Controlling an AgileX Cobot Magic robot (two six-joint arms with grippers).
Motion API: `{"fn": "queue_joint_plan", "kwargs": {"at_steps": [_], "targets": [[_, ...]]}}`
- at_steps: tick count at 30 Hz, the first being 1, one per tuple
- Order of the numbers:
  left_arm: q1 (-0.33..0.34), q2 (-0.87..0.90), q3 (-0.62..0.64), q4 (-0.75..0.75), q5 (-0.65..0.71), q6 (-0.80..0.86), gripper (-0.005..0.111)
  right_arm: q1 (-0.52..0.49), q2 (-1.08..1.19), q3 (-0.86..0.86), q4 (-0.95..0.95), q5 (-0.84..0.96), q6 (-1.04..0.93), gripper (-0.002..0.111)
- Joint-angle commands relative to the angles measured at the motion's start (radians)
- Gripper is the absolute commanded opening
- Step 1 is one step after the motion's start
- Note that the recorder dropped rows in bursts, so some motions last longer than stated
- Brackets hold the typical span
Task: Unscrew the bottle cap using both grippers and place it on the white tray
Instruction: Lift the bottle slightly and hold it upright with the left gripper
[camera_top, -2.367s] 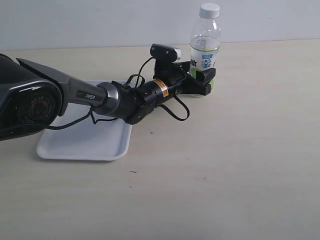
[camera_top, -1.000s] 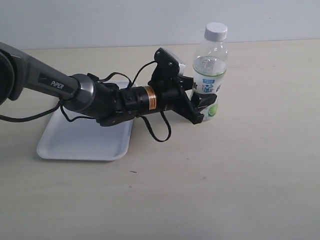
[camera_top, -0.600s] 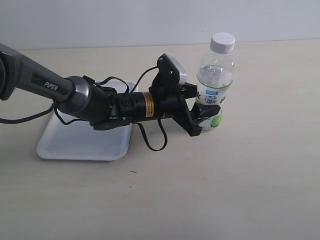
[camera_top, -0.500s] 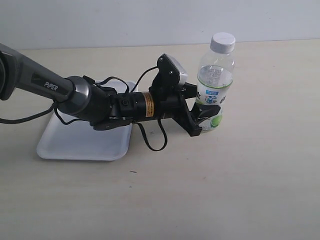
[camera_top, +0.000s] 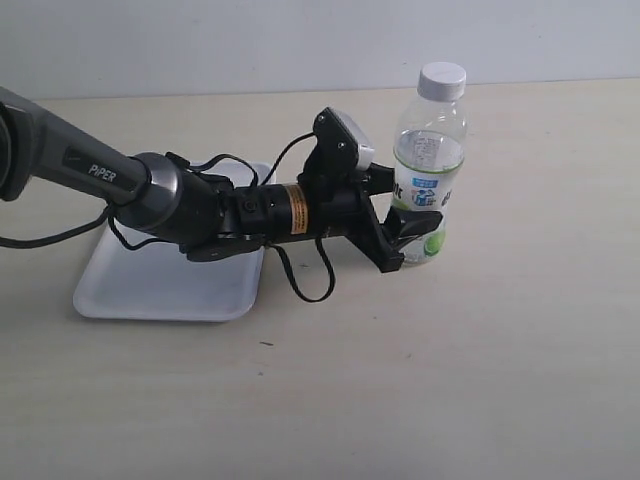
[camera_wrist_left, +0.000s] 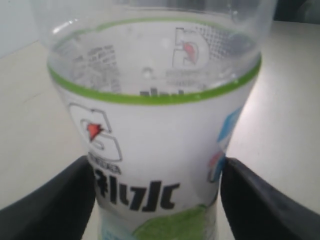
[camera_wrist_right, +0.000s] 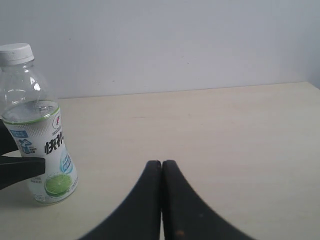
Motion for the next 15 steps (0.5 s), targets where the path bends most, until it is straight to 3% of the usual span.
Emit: {"fn": "queue_joint_plan", "kwargs": {"at_steps": [1,15], "targets": [[-0.004,0.002,0.004,-0.018,-0.048,0.004,0.068,-0.004,-0.007,0.005,-0.001,-0.010,0.000,0.000],[-0.008,0.010,0.000,-0.078,-0.048,0.027,0.082,-0.004,-0.007,0.005,-0.001,0.011,0.000,0.000]]}}
